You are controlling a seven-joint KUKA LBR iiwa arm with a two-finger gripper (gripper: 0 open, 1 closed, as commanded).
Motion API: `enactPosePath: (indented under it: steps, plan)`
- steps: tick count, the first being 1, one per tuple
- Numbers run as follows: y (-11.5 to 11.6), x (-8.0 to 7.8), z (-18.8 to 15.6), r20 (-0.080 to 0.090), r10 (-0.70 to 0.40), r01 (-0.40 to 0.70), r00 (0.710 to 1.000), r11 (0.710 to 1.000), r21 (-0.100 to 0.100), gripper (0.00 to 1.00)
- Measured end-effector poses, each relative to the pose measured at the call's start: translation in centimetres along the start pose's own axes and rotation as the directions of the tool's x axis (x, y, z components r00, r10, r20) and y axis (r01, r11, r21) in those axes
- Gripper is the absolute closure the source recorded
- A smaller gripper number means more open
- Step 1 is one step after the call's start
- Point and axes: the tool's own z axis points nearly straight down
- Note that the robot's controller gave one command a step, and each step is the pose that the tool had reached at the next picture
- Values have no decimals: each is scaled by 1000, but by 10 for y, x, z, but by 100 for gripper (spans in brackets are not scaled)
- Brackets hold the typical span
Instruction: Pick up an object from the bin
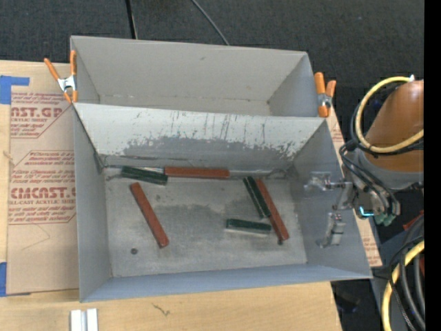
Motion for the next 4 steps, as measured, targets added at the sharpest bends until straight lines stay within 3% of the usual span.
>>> enactPosePath:
  steps: [1,2,3,4]
  plan:
    - [1,-2,-4,8,-2,2,1000,1000,2,0]
    - [50,-37,86,13,-93,93,996,996,3,0]
    - [67,-45,94,5,-105,105,995,995,0,0]
    - [89,-30,95,5,-38,38,999,999,-1,0]
